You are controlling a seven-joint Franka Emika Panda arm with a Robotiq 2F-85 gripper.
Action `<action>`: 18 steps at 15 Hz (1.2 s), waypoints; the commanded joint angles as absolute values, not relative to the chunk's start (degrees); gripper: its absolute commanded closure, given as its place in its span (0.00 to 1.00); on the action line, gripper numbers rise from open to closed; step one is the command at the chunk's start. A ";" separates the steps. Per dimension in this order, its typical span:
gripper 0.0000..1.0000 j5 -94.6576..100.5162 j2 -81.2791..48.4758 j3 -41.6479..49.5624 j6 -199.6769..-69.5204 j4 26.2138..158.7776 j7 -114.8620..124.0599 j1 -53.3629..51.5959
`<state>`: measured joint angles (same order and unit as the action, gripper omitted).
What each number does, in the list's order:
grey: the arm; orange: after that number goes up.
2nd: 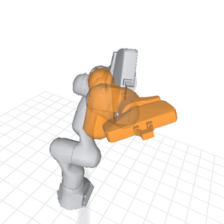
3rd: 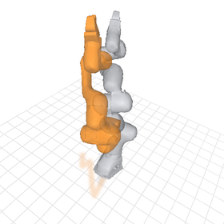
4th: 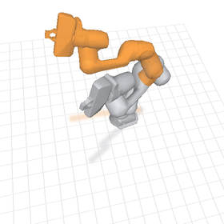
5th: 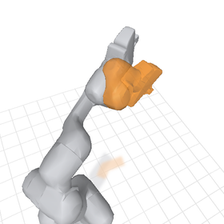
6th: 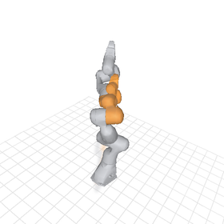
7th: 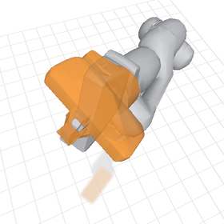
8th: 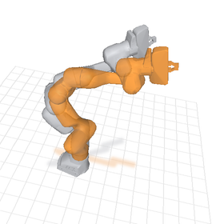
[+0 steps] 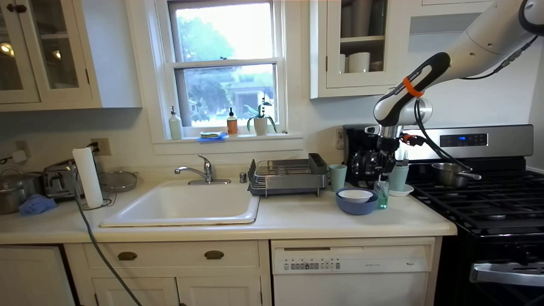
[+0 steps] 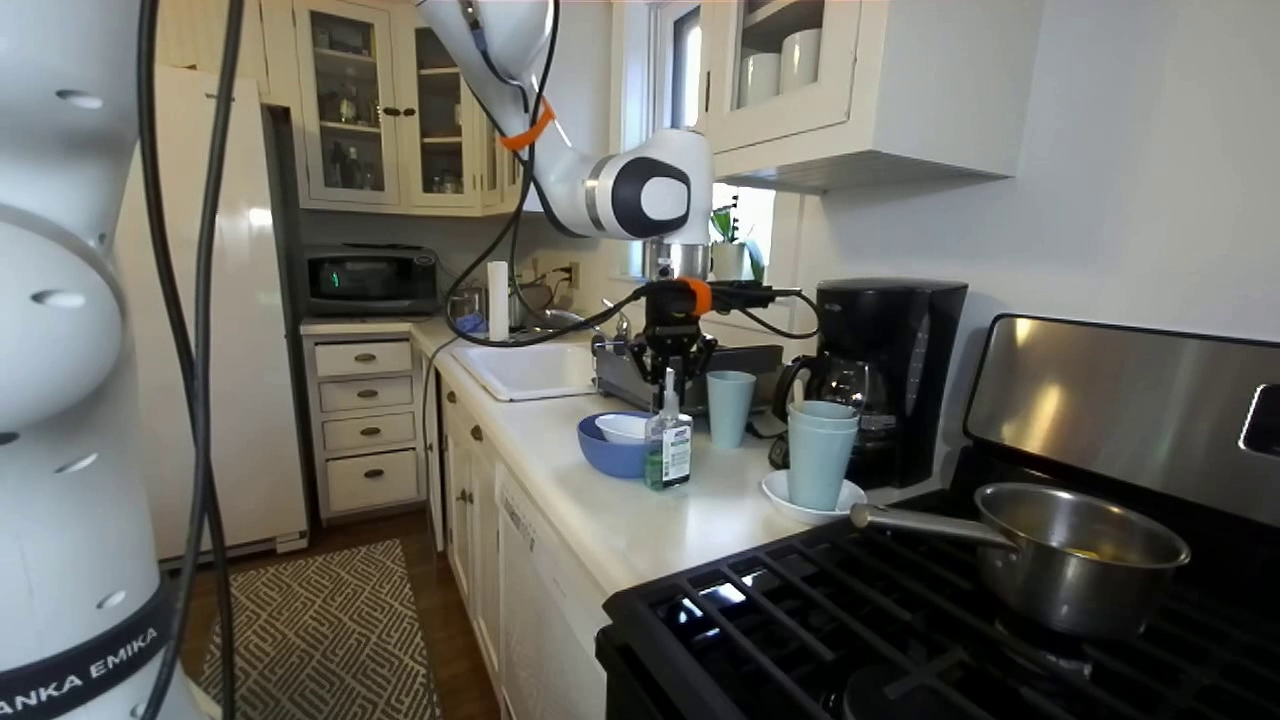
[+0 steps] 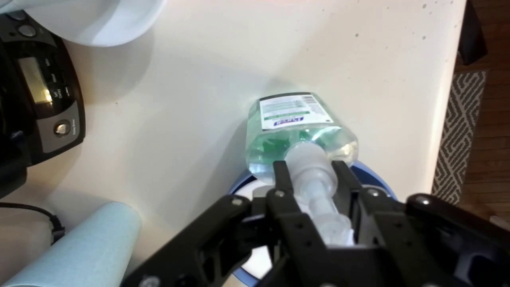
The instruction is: Move the pump bottle to the left
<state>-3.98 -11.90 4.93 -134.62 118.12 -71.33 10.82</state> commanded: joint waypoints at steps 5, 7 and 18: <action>0.92 -3.18 -13.34 4.45 -133.21 116.15 -74.41 11.11; 0.91 -2.88 -13.71 4.47 -133.01 115.84 -74.55 11.07; 0.17 -1.86 -14.24 4.36 -130.61 114.30 -74.40 10.72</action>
